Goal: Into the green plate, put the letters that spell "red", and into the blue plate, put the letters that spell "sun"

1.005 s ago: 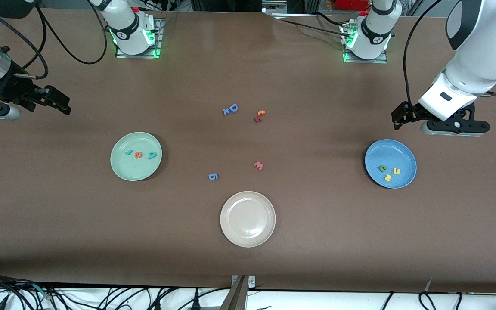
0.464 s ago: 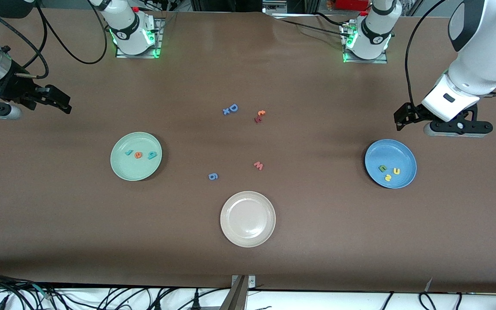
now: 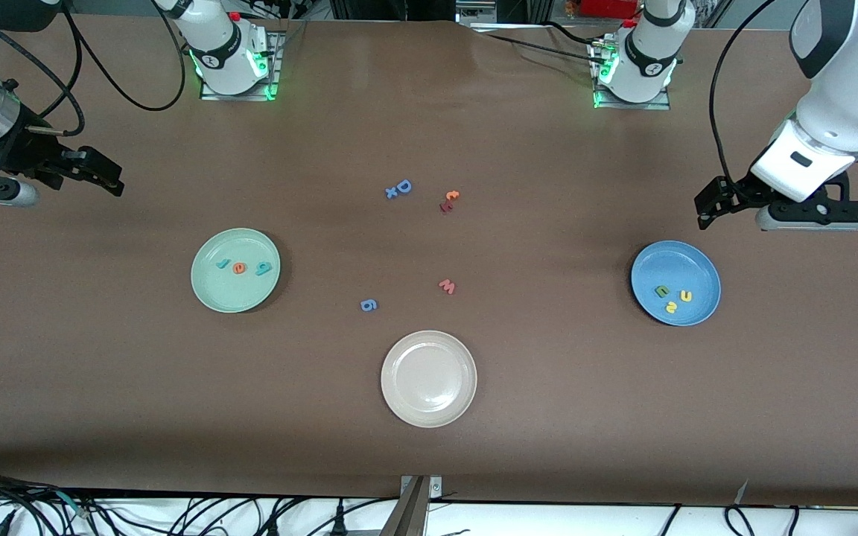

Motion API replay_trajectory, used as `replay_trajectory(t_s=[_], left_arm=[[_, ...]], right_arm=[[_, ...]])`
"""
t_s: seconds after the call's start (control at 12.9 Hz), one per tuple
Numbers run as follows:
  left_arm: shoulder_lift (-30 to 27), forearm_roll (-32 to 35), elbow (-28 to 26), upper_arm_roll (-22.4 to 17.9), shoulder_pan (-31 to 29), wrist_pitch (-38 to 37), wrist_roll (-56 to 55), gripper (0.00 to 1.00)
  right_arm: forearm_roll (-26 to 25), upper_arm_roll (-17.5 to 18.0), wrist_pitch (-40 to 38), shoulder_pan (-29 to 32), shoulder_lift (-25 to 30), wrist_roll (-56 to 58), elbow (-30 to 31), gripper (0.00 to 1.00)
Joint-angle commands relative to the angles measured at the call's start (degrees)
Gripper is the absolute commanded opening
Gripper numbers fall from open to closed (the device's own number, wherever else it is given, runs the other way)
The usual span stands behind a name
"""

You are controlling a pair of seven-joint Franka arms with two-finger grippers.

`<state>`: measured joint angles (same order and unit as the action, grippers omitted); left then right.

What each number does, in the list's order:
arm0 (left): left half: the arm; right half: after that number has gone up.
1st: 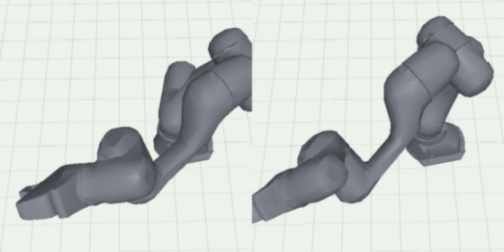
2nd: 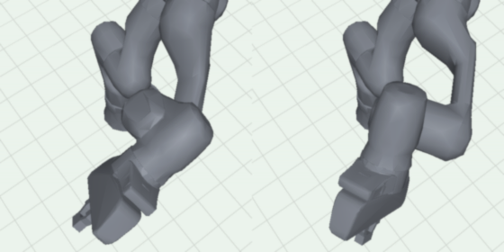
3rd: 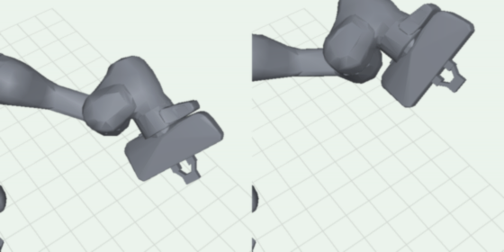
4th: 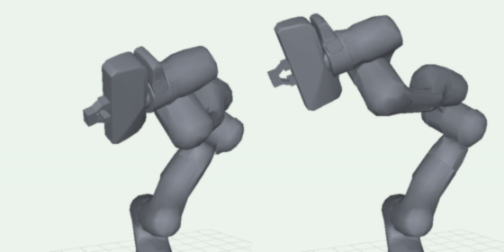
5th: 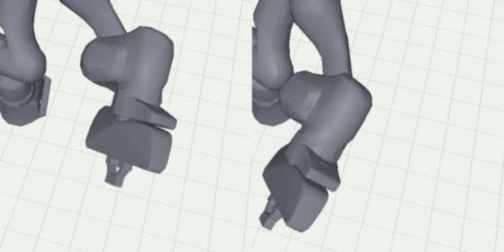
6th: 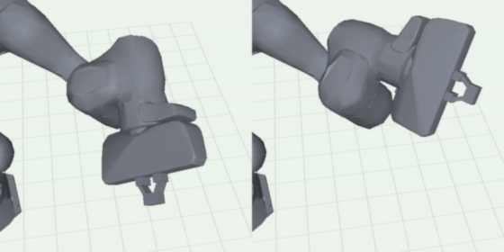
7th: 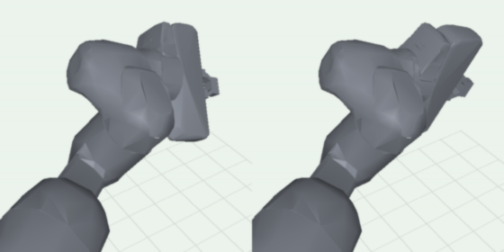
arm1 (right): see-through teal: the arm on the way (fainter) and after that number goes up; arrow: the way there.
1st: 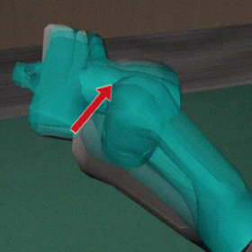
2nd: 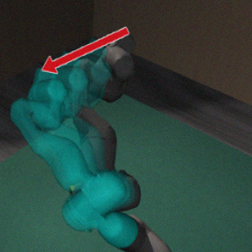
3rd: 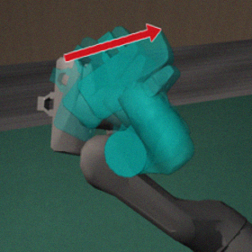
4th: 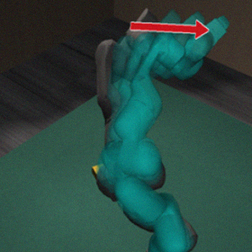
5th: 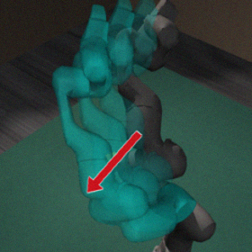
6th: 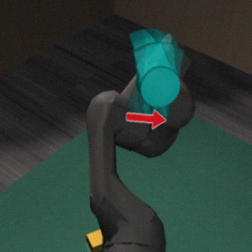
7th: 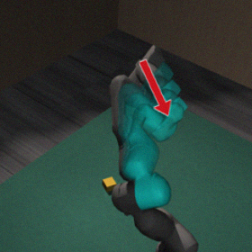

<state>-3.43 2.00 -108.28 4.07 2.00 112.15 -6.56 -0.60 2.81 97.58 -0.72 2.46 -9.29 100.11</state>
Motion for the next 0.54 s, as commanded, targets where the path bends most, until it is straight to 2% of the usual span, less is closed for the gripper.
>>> replay_trajectory(t_s=[0.0, 0.46], left_arm=[[0.44, -1.47, 1.84, -0.03, -0.42, -1.49, 0.32, 1.00], [0.45, -1.47, 1.84, -0.03, -0.50, -1.68, 0.67, 1.00]], right_arm=[[-0.36, 0.45, -1.07, 0.63, -0.27, -0.20, -1.14, 1.00], [-0.36, 0.45, -1.07, 0.63, -0.27, -0.20, -1.14, 1.00]])
